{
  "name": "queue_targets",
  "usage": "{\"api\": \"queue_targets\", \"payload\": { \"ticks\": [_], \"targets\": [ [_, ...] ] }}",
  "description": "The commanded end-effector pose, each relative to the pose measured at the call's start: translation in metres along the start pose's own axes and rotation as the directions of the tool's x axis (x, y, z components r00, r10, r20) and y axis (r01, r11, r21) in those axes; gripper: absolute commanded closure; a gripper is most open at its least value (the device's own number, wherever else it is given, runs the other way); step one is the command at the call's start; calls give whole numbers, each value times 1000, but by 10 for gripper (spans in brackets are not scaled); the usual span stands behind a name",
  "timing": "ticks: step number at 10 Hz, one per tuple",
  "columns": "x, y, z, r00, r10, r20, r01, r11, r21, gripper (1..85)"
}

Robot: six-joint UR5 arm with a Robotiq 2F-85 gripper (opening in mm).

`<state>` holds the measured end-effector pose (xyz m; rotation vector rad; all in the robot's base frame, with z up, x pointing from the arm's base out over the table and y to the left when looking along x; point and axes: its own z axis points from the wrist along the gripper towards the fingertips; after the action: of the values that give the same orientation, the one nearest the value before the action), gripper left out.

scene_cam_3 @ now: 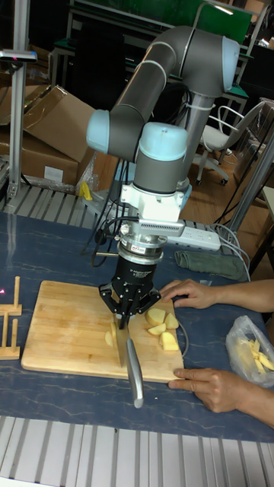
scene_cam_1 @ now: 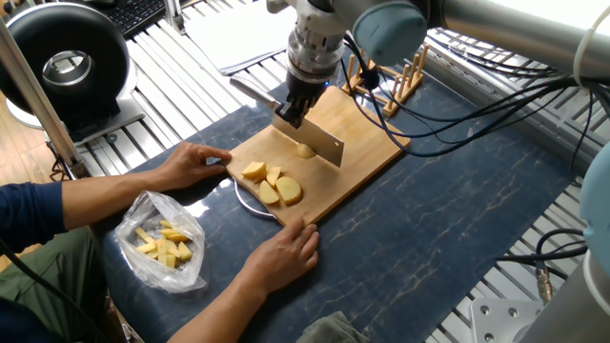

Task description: Chop the potatoes

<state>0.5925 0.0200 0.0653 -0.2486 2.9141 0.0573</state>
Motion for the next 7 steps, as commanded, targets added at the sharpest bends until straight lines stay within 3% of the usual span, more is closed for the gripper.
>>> {"api": "queue_targets", "payload": {
  "ticks": [1, 2, 5, 7],
  "targets": [
    [-1, 0, 7, 1000, 4, 21, -4, 1000, -1, 847],
    [2, -1, 4, 1000, -1, 14, 1, 1000, 3, 847],
    [12, 1, -44, 998, -11, -69, 11, 1000, -14, 847],
    [4, 8, -47, 997, 21, -68, -22, 1000, -15, 847]
  ]
}}
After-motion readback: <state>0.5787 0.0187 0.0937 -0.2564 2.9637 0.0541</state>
